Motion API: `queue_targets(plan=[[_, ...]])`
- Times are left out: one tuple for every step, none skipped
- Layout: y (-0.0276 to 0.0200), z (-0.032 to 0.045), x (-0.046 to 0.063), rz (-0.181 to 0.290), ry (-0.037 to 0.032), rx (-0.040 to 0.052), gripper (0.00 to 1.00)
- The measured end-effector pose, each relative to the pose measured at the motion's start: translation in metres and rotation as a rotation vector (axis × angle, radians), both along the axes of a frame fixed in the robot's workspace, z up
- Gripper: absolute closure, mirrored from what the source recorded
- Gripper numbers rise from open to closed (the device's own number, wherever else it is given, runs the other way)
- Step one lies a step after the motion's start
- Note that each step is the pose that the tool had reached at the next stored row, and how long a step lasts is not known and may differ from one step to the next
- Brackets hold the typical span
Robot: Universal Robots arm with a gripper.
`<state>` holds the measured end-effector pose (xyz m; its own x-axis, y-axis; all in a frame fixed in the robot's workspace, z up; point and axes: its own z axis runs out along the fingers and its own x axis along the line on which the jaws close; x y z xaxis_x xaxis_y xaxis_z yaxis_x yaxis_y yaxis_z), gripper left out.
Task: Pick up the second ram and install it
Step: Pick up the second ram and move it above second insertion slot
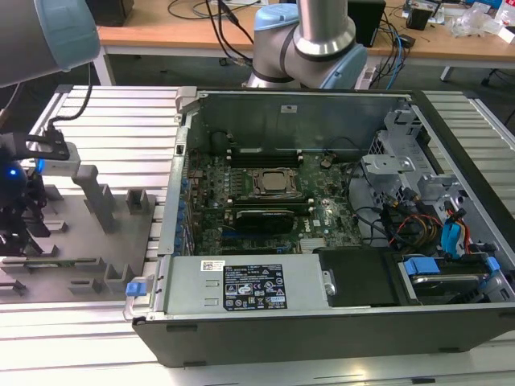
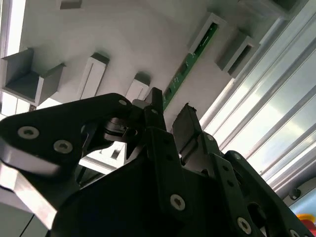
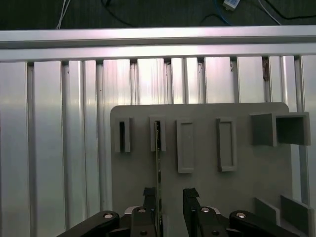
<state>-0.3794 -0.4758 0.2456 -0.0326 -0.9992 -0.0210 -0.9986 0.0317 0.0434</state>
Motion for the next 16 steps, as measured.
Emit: queue_targets(plan=[[0.0000, -0.0012, 0.004, 0.002, 0.0004, -0.0001, 0.64], [-0.0002, -0.0037, 0.007, 0.008, 0.0009, 0.0000, 0.64], [-0.0018, -0.0076, 0.008, 0.016, 0.0013, -0.0001, 0.64], [-0.0039, -0.0115, 0.008, 0.017, 0.0012, 0.0000, 0.64], [-0.0052, -0.0146, 0.008, 0.017, 0.0012, 0.0001, 0.64], [-0.0062, -0.0190, 0.008, 0.017, 0.0013, 0.0000, 0.64], [-0.0065, -0.0237, 0.008, 0.017, 0.0012, 0.0001, 0.64], [-0.0067, -0.0279, 0.008, 0.018, 0.0012, 0.0001, 0.64], [-0.0066, -0.0308, 0.006, 0.017, 0.0014, 0.0000, 0.64], [-0.0066, -0.0338, 0.005, 0.017, 0.0012, 0.0002, 0.64], [-0.0066, -0.0358, 0.004, 0.017, 0.0012, 0.0001, 0.64], [-0.0066, -0.0380, 0.003, 0.017, 0.0013, 0.0000, 0.64], [-0.0067, -0.0412, 0.002, 0.018, 0.0013, 0.0000, 0.64], [-0.0067, -0.0422, 0.002, 0.018, 0.0014, 0.0000, 0.64], [-0.0067, -0.0422, 0.002, 0.017, 0.0014, 0.0001, 0.64], [-0.0066, -0.0424, 0.002, 0.017, 0.0012, 0.0008, 0.64]])
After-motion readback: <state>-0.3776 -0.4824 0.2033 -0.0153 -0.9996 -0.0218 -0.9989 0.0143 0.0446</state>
